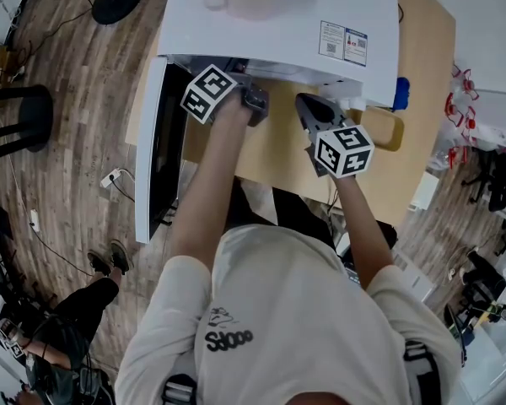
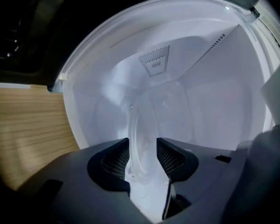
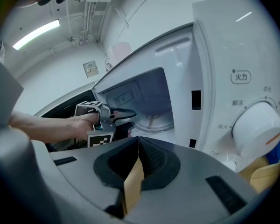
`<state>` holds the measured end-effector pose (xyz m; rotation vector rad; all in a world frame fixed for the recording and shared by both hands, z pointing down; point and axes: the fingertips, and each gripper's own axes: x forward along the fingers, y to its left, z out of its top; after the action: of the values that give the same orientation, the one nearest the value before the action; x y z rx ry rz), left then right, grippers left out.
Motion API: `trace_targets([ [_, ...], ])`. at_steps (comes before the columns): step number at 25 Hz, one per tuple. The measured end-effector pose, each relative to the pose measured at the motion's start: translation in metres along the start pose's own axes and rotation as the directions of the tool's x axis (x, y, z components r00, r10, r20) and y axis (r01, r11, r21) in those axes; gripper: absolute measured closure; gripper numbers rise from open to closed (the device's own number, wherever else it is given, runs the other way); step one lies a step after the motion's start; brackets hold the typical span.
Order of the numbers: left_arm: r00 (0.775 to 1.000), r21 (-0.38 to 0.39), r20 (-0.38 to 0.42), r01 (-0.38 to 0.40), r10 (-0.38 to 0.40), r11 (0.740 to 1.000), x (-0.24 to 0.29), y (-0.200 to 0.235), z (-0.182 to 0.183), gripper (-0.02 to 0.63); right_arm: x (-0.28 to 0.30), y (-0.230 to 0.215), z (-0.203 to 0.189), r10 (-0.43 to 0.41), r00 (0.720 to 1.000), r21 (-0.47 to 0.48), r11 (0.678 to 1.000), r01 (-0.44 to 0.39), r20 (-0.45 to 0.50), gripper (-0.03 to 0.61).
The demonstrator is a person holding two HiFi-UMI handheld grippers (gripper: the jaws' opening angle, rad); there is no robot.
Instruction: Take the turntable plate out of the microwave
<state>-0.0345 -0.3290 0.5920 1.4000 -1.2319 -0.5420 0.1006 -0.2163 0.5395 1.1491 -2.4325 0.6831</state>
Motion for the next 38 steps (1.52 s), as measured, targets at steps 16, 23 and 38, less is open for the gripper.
trace_targets([
  [16, 0.999, -0.122, -0.04, -0.032, 0.027, 0.992, -0.015, 0.018, -0.027, 0.584, -0.006, -0.001, -0.002, 0.004, 1.0, 0.075, 0.997, -0.005, 0.016, 0.572],
  [23, 1.0, -0.186, -0.014, -0.001, -0.001, 0.983, -0.033, 0.015, -0.032, 0.583, 0.004, 0.003, -0.003, 0.07, 0.997, 0.231, 0.97, -0.075, 0.031, 0.572],
  [38, 0.999, -0.177, -0.047, 0.015, -0.023, 0.984, -0.042, 0.015, -0.034, 0.583, 0.073, 0.001, -0.003, 0.142, 0.959, 0.744, 0.606, -0.281, 0.246, 0.443],
])
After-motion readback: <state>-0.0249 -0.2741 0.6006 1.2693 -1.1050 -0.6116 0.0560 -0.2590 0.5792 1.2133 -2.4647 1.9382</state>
